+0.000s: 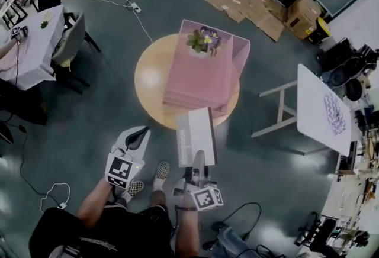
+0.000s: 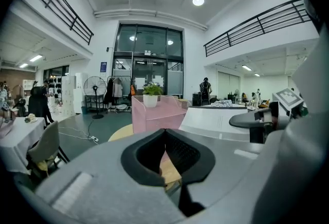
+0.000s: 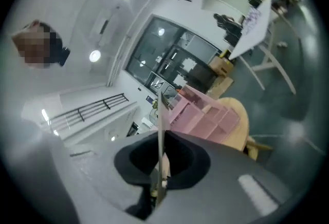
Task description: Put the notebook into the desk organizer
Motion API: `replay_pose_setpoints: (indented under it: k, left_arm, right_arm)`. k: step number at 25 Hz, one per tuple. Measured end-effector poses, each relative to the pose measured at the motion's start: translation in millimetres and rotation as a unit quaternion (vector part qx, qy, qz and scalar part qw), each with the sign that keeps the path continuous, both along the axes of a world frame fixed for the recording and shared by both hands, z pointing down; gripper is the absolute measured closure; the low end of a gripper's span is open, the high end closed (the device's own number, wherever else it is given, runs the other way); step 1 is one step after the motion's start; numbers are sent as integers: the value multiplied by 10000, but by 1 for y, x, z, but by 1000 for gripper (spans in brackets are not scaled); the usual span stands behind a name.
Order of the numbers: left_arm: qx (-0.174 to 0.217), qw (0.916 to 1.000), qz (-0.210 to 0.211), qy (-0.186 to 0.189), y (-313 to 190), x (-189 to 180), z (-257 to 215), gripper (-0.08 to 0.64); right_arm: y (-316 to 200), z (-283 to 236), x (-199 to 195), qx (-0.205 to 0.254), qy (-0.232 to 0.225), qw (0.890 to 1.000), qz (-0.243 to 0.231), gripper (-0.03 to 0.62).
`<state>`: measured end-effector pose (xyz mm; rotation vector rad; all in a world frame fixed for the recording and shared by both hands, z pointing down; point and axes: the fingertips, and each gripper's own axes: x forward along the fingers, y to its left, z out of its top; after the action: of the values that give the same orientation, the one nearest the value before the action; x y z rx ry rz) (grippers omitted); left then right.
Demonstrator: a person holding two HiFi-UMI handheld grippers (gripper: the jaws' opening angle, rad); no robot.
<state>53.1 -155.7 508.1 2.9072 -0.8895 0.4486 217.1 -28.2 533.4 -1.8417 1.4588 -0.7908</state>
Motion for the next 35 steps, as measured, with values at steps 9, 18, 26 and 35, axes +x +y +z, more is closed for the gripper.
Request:
replay_pose_setpoints:
  k: [9, 18, 26, 35]
  left_arm:
    - [-173, 9993, -244, -218, -11, 0, 27, 549]
    - [-275, 9982, -426, -308, -19, 2, 39, 549]
    - [-439, 9962, -639, -391, -27, 2, 51, 549]
    - [-569, 9934, -895, -431, -38, 5, 64, 549]
  right_arm:
    - [-27, 28, 12, 812, -1840, 9796, -5, 580]
    - [-53, 40, 28, 936, -2207, 9708, -48, 580]
    - [-76, 48, 40, 870, -2326, 9686, -127, 580]
    - [-99, 71, 57, 718, -2603, 9628, -100, 580]
